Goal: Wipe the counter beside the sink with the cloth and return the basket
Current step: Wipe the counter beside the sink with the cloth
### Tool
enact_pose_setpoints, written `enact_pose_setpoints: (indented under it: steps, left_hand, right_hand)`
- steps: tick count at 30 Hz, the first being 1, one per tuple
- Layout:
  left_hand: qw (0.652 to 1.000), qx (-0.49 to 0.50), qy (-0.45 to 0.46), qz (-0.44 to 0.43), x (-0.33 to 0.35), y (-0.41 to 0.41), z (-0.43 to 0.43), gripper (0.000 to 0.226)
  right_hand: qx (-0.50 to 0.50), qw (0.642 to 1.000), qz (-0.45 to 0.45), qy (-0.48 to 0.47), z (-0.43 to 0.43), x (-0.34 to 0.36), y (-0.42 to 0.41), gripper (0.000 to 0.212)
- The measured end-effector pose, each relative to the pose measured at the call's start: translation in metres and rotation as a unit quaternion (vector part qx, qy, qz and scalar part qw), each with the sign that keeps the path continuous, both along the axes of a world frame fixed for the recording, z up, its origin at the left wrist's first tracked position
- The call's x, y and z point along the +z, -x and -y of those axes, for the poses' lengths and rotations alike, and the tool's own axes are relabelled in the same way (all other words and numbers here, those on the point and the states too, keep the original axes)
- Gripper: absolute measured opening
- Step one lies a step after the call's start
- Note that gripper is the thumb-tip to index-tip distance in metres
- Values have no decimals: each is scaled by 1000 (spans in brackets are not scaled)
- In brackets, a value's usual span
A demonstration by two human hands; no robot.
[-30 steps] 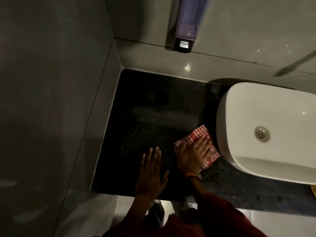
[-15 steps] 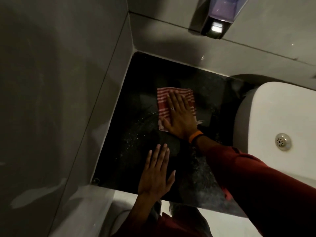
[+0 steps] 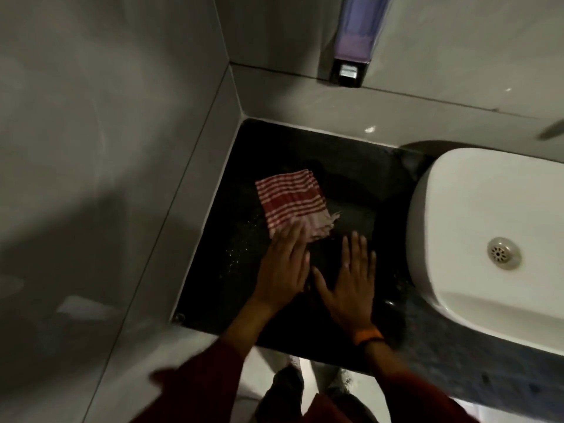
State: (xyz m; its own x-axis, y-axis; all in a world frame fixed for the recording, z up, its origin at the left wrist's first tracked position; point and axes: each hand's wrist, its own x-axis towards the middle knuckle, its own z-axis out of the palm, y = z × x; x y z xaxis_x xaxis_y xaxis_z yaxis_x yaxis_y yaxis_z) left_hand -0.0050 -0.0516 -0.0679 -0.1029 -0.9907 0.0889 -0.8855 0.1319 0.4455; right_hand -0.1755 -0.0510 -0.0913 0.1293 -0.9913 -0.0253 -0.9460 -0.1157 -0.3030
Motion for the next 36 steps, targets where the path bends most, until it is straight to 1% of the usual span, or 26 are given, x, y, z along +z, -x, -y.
enact_pose_setpoints:
  steps: [1,3,5,6,7,9,11,14,17,21,24,26,31,34,36]
  left_hand:
    - [1000,-5,2,23,5,-2,29,58]
    - [993,-28,-39,107,7,-6,84,61]
    - [974,-68,-86,199,-3,-13,115,66]
    - [968,-82,-97,217,-12,-18,120,68]
    - [968,-83,-96,214,-20,-22,120,69]
    - [978,-51,-74,189,-29,-24,115,70]
    - [985,9,-74,157,-31,-23,110,73]
    - [977,126,-101,136,-29,-27,96,83]
    - [959,224,-123,125,-32,-38,63,86]
    - [932,318,-121,123,-37,-44,5,86]
    - [912,365,-148,116,-38,-37,-37,85]
    - [899,394,-161,102,-37,-30,-58,89]
    - [869,459,-166,79,-35,-7,-92,93]
    - [846,500,-183,31,-26,16,-101,91]
    - [829,515,-216,-23,-15,29,-97,90]
  right_hand:
    - [-2,1000,-20,-14,-15,-5,8,97]
    - [10,999,-42,-31,-32,-13,17,100]
    - [17,998,-48,-27,-36,-17,19,102]
    - [18,998,-52,-28,-35,-17,19,102]
    - [17,998,-56,-31,-34,-18,18,103]
    - [13,997,-62,-32,-34,-21,18,104]
    - [12,997,-70,-34,-34,-20,18,103]
    - [11,998,-65,-26,-34,-19,19,102]
    - [13,998,-63,-21,-34,-20,19,101]
    - [18,998,-60,-16,-35,-21,19,102]
    - [24,997,-70,-13,-35,-22,19,104]
    - [26,997,-69,-13,-35,-21,19,104]
    - [30,998,-61,-8,-36,-22,21,103]
    - [32,998,-57,-26,-36,-17,20,106]
    - [24,999,-23,-33,-37,-9,19,107]
